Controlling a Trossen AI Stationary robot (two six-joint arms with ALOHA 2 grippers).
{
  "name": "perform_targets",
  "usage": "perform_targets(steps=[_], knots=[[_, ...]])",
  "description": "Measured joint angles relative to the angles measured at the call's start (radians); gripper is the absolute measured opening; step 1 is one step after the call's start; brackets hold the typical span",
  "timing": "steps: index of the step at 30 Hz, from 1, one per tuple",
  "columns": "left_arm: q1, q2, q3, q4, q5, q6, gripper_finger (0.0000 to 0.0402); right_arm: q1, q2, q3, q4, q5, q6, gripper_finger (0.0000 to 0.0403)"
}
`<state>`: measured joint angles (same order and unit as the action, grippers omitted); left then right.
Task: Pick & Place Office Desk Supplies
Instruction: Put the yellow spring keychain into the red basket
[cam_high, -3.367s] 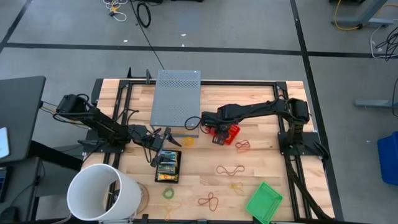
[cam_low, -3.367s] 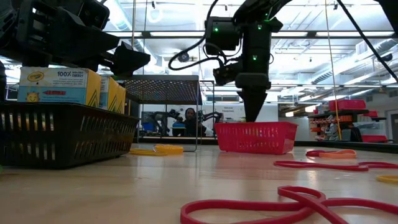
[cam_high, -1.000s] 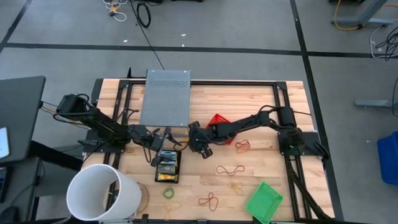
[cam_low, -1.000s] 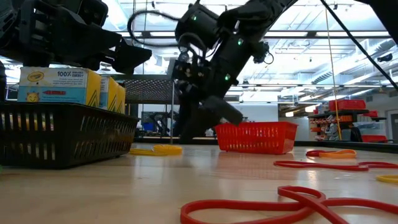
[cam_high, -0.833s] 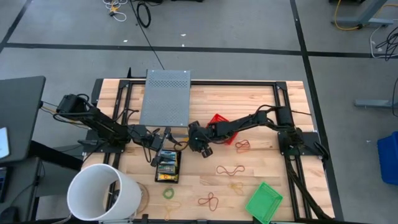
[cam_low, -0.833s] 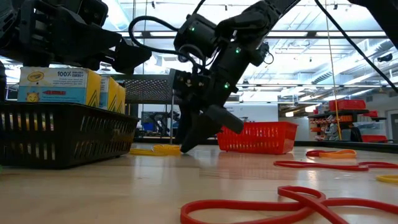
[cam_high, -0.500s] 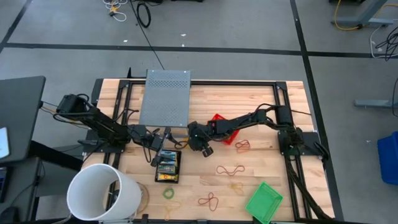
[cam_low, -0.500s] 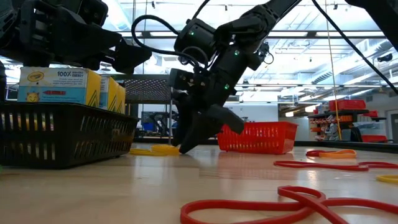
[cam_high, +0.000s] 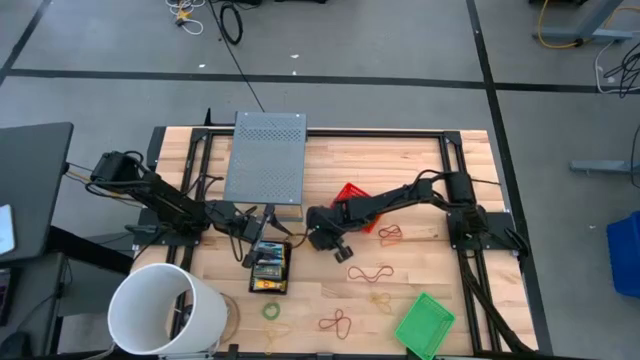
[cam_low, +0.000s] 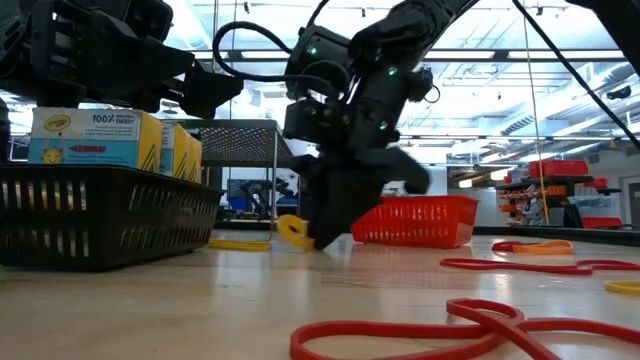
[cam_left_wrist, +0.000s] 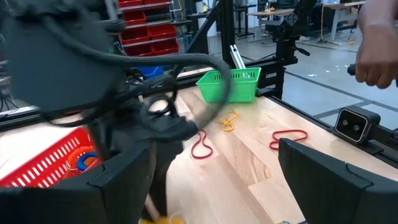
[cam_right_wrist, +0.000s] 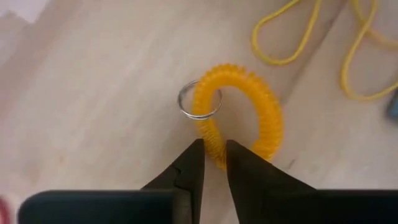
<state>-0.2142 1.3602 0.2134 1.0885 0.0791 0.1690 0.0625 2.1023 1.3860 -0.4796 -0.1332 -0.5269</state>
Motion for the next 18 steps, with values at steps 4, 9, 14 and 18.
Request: perform_targets(steps=[4, 9, 14, 18], knots=[[0.0, 0.0, 0.0, 0.0, -0.001, 0.0, 0.0339, 0.03, -0.022, -0.002, -0.078, 0.01, 0.055, 0.0073], [0.0, 0.0, 0.0, 0.003, 0.0, 0.0, 0.0339, 0.075, -0.035, -0.004, -0.132, 0.072, 0.086, 0.0061], [0.0, 0.0, 0.0, 0.005, 0.0, -0.006, 0.0339, 0.117, -0.038, -0.004, -0.142, 0.15, 0.093, 0.0011], [-0.001, 0.0, 0.0, 0.006, 0.0, -0.006, 0.0339, 0.149, -0.038, -0.005, -0.138, 0.223, 0.114, 0.0006]])
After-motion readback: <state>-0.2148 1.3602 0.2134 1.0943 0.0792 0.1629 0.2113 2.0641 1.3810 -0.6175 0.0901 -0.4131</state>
